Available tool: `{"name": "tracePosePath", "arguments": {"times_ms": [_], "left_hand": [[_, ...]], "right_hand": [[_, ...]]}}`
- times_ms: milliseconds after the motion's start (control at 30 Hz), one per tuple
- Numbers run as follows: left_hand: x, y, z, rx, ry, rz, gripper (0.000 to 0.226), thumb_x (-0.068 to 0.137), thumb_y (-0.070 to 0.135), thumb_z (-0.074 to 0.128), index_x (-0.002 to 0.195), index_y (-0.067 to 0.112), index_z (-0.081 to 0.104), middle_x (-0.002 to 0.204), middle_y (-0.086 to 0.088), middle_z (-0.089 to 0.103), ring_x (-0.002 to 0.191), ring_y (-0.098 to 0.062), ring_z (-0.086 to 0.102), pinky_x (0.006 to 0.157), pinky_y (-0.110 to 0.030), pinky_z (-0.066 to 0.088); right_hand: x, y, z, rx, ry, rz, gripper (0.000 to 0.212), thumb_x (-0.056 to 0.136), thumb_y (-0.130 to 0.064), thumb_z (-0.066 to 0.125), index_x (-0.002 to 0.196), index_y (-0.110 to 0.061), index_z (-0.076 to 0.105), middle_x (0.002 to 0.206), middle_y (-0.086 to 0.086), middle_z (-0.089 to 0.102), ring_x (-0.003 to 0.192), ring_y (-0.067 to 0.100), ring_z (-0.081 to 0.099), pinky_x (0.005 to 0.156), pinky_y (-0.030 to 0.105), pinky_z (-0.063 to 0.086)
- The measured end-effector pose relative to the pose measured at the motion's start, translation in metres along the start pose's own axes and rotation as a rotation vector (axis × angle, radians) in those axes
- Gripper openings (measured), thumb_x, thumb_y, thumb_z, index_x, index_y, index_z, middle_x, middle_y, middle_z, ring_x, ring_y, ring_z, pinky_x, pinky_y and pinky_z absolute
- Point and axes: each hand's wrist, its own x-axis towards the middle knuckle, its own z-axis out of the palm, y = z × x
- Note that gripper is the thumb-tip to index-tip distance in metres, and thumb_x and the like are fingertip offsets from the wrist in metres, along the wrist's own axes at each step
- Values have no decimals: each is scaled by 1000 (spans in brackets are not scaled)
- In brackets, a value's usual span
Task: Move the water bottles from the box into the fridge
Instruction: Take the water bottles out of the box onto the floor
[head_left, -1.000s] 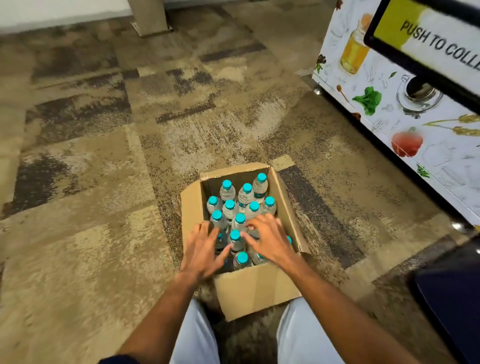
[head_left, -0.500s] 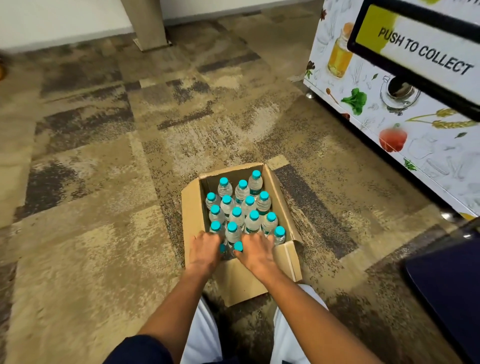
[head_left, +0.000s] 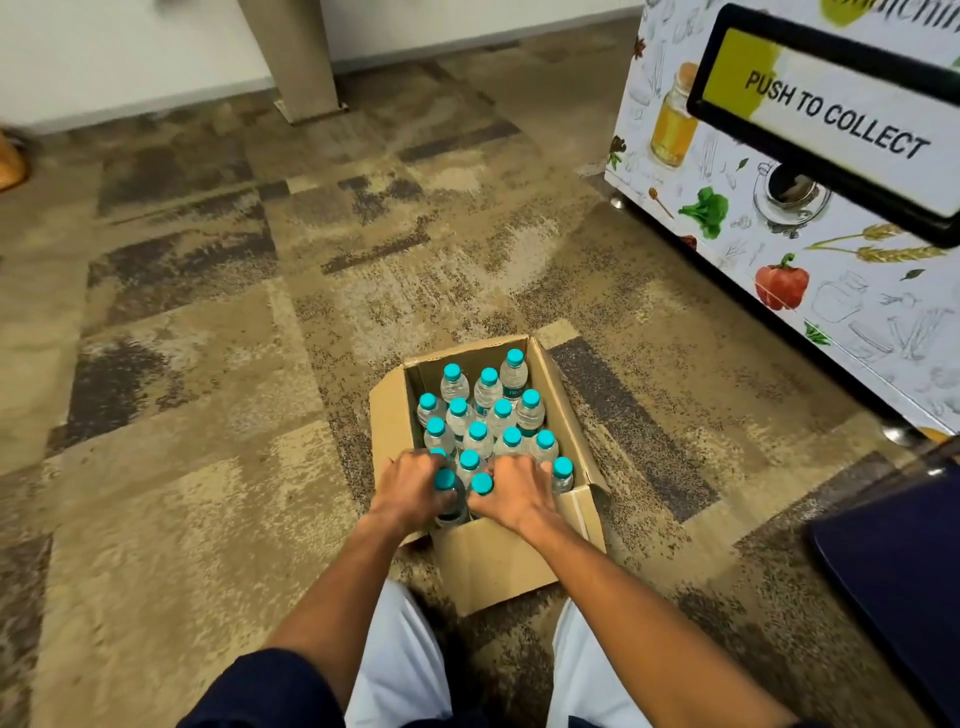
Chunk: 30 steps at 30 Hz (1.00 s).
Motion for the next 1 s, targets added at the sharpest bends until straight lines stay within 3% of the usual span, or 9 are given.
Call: {"name": "tracePosePath", "arguments": {"times_ms": [100,167,333,433,567,633,733,867,1000], "left_hand": [[5,-2,-26,-209,44,13,36,80,36,73,110,17,64,100,-1,65,84,-13,59,72,-27,53],[8,4,-48,-304,107,56,32,82,30,73,108,13,64,92,1,63,78,-10,58,66,-20,51],[18,40,-97,-485,340,179,19,79,24,77,84,14,62,71,5,57,60,-6,49,51,-12,41],[30,71,-114,-523,405,252,21,77,27,78,83,12,65,70,3,61,60,-7,50,50,-15,42],[51,118,-124,-562,459,298,24,76,32,79,72,16,62,60,4,56,55,-4,43,47,-16,33],[66,143,-118,-554,441,320,30,77,36,78,67,14,59,56,0,54,53,-6,39,49,-27,33],[84,176,-102,-566,382,347,38,77,36,77,60,16,49,52,5,43,52,-9,34,49,-32,29],[107,208,-65,-520,233,363,31,78,36,76,77,7,66,65,-7,63,62,-20,54,58,-39,42],[126,225,-31,-426,129,389,24,82,29,76,93,9,69,78,-2,62,74,-16,55,64,-27,37]], "right_hand": [[1,-2,-27,153,37,-49,30,75,-50,72,90,-25,63,83,-6,63,83,14,58,84,38,50],[2,-2,-47,271,59,-96,24,72,-45,73,79,-27,59,73,-9,61,74,12,60,78,39,56],[0,12,-104,459,247,-178,18,72,-35,76,82,-24,66,74,-9,65,72,8,62,73,34,56],[-2,28,-140,519,350,-164,18,73,-32,79,84,-22,69,76,-8,67,70,5,61,69,29,54],[2,62,-180,473,542,-89,36,64,-55,70,79,-22,70,70,-7,68,68,10,63,67,38,56],[4,84,-194,449,577,-36,37,63,-55,69,77,-22,70,67,-6,67,67,13,63,67,40,55],[10,119,-200,423,588,62,28,68,-47,76,80,-22,71,67,-7,66,69,14,63,71,43,55],[18,168,-181,393,557,186,28,70,-50,77,82,-25,71,70,-9,67,74,15,64,77,43,54],[28,208,-144,372,521,293,30,74,-50,77,90,-26,70,86,-7,69,84,16,64,83,44,53]]}}
